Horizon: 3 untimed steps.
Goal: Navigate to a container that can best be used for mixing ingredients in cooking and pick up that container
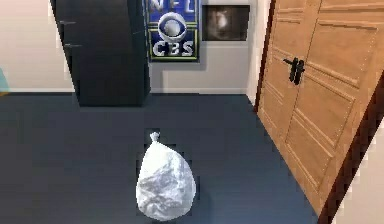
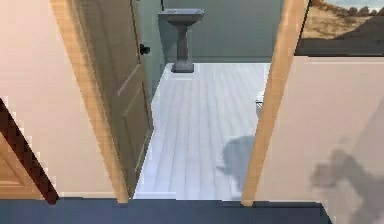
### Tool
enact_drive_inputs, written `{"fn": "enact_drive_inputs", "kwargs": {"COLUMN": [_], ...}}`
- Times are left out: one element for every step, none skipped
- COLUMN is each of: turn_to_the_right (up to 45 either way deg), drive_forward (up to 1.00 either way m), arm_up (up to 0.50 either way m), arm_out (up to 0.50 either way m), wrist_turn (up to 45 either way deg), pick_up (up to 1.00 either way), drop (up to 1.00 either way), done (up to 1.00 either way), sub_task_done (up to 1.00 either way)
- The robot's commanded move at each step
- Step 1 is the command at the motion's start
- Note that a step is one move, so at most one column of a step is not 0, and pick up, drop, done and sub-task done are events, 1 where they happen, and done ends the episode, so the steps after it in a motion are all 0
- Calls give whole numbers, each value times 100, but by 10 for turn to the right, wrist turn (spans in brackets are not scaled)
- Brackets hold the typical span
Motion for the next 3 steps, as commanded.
{"fn": "enact_drive_inputs", "kwargs": {"turn_to_the_right": [-450,-330,0], "drive_forward": [0,0,100], "arm_up": [0,0,0], "arm_out": [0,0,0], "wrist_turn": [0,0,0], "pick_up": [0,0,0], "drop": [0,0,0], "done": [0,0,0], "sub_task_done": [0,0,0]}}
